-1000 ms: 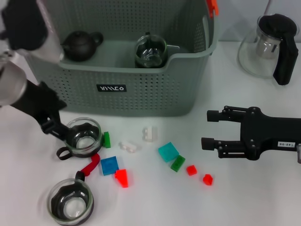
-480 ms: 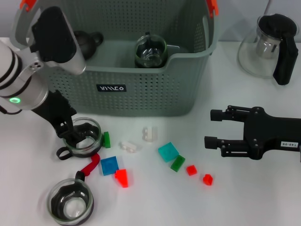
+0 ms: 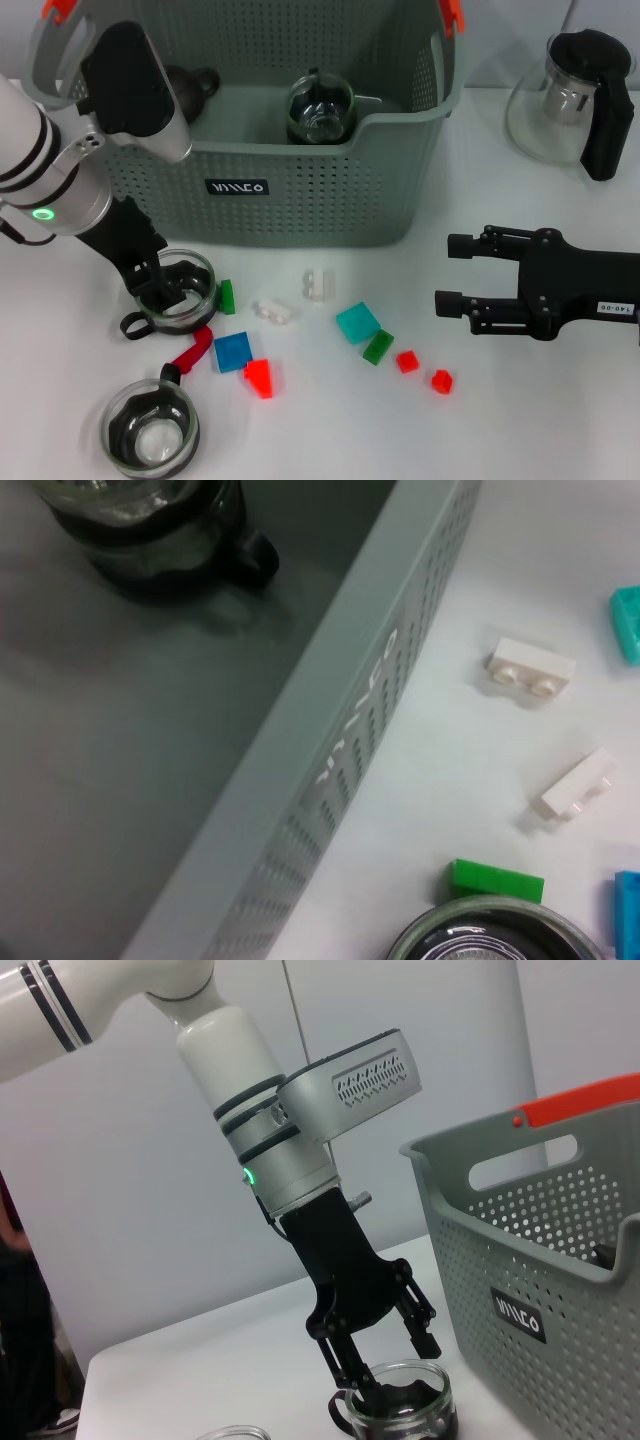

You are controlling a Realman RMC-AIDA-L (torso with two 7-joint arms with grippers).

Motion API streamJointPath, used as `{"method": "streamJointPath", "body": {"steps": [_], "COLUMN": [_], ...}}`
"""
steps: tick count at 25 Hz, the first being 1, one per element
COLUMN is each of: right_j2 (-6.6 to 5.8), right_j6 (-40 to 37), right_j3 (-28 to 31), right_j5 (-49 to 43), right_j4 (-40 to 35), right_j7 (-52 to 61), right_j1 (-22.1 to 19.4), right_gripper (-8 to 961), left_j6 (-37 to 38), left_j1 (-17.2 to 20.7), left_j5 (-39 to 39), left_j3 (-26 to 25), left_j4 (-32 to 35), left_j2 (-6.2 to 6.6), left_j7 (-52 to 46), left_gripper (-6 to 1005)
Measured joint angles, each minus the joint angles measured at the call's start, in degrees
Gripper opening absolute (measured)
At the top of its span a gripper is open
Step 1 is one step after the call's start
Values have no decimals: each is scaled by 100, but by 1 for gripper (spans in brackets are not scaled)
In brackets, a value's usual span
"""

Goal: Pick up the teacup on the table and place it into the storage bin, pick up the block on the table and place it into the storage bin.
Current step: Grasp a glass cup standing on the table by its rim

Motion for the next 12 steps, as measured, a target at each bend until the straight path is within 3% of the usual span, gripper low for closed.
{"method": "streamJointPath", "body": {"steps": [12], "right_j2": [0], "right_j6": [-52], "right_j3": [66], "right_j5": [8], "right_j4": [2], "right_j7": [9], "right_j1": [-4], "right_gripper": [823], "left_j6": [306], "left_j1": [64], "left_j5": [-1], "left_j3": [75], "left_j4": [28], "left_j2": [0], "left_j7": [-3], "left_gripper": [699]}}
